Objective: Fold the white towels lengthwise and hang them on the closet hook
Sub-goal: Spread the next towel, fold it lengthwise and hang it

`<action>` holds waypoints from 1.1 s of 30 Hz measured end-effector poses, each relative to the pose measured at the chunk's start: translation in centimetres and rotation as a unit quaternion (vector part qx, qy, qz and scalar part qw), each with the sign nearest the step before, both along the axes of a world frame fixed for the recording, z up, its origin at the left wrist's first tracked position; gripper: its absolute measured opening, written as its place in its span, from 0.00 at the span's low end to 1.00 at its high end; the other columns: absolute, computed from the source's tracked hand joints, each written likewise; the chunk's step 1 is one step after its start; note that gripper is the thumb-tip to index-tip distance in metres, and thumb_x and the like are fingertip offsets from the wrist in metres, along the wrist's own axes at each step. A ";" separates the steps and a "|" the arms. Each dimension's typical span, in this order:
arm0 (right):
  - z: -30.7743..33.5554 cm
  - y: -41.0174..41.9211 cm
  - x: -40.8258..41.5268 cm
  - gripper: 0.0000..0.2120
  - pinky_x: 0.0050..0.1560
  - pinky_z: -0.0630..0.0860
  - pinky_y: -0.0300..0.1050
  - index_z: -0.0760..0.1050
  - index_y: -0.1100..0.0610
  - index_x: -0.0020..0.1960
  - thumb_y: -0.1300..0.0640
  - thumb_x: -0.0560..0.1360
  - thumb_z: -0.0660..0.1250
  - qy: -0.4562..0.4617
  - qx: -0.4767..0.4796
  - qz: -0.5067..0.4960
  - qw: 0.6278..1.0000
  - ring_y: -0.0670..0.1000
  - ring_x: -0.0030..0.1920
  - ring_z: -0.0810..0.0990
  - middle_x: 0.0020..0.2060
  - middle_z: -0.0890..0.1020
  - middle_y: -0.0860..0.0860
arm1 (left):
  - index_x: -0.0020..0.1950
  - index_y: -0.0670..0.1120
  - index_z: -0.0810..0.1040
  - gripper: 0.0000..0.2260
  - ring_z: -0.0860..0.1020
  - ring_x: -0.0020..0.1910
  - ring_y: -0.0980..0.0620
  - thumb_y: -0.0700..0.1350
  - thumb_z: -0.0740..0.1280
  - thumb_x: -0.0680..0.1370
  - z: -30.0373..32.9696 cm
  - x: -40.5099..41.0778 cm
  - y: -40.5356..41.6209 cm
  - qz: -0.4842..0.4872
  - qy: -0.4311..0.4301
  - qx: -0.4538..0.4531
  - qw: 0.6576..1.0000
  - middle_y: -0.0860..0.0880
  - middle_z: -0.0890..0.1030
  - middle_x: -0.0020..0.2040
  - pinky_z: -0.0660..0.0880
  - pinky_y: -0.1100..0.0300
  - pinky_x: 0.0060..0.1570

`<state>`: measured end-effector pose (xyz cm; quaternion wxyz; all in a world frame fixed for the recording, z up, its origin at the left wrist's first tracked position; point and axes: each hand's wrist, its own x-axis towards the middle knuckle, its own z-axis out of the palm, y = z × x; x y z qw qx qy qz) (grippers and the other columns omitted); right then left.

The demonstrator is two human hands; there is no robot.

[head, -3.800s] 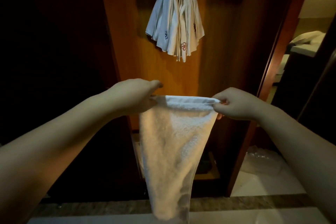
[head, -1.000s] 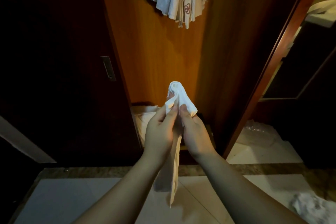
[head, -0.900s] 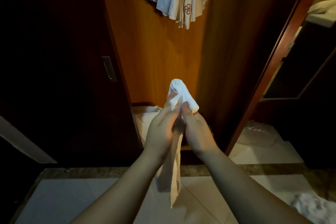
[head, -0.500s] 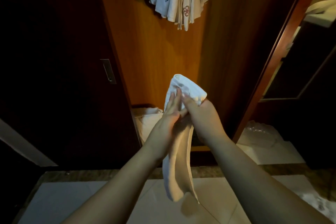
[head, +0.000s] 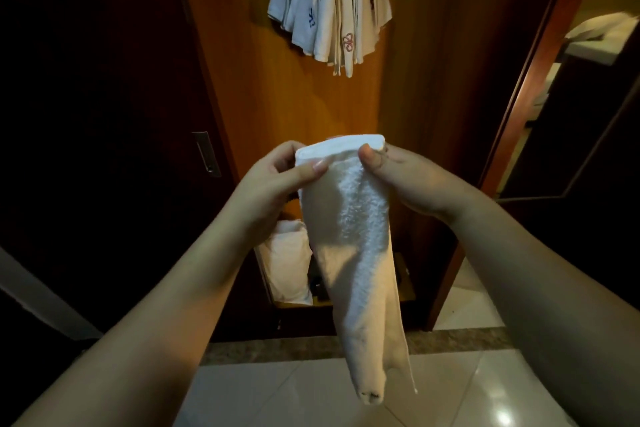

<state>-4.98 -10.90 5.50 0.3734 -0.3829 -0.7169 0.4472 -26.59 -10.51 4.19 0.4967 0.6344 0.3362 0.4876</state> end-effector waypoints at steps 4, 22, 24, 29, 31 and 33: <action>1.7 0.1 0.0 0.20 0.60 0.79 0.44 0.82 0.44 0.58 0.34 0.77 0.61 0.058 -0.006 0.007 0.998 0.51 0.61 0.83 0.59 0.84 0.50 | 0.65 0.46 0.77 0.20 0.83 0.57 0.47 0.46 0.74 0.73 0.0 1.8 -0.7 -0.060 -0.021 -0.049 0.997 0.46 0.84 0.58 0.80 0.58 0.49; -14.4 -0.7 -2.3 0.24 0.49 0.79 0.34 0.78 0.35 0.62 0.27 0.69 0.68 0.291 -0.249 -0.045 0.923 0.37 0.59 0.80 0.60 0.82 0.37 | 0.58 0.47 0.78 0.15 0.86 0.41 0.49 0.48 0.76 0.73 8.5 1.3 3.6 0.162 -0.084 -0.169 0.969 0.48 0.87 0.46 0.81 0.49 0.42; -14.6 -1.3 -2.8 0.25 0.45 0.78 0.30 0.69 0.36 0.63 0.35 0.69 0.74 0.274 -0.211 -0.076 0.935 0.36 0.55 0.82 0.54 0.83 0.34 | 0.59 0.48 0.78 0.16 0.86 0.41 0.49 0.48 0.75 0.74 8.7 0.7 4.2 0.172 -0.086 -0.171 0.966 0.47 0.87 0.48 0.82 0.51 0.39; -14.1 -1.3 -4.0 0.26 0.46 0.82 0.40 0.67 0.30 0.57 0.43 0.67 0.78 0.209 -0.130 -0.118 0.962 0.49 0.54 0.85 0.53 0.84 0.46 | 0.53 0.49 0.75 0.10 0.85 0.37 0.50 0.46 0.74 0.75 9.5 -0.3 5.1 0.171 -0.093 -0.157 0.968 0.50 0.86 0.37 0.80 0.52 0.27; -13.7 -1.2 -4.0 0.22 0.45 0.82 0.41 0.70 0.29 0.54 0.42 0.67 0.78 0.189 -0.112 -0.142 0.965 0.47 0.52 0.85 0.52 0.84 0.46 | 0.53 0.49 0.75 0.10 0.86 0.39 0.49 0.46 0.73 0.76 9.7 -0.5 5.3 0.159 -0.095 -0.152 0.971 0.49 0.86 0.38 0.82 0.51 0.31; -13.2 -1.0 -3.8 0.14 0.44 0.81 0.38 0.73 0.31 0.53 0.39 0.71 0.74 0.130 -0.078 -0.149 0.977 0.43 0.50 0.84 0.52 0.84 0.42 | 0.55 0.49 0.76 0.10 0.86 0.41 0.48 0.46 0.73 0.76 10.0 -0.6 5.5 0.145 -0.095 -0.149 0.974 0.49 0.86 0.40 0.82 0.49 0.33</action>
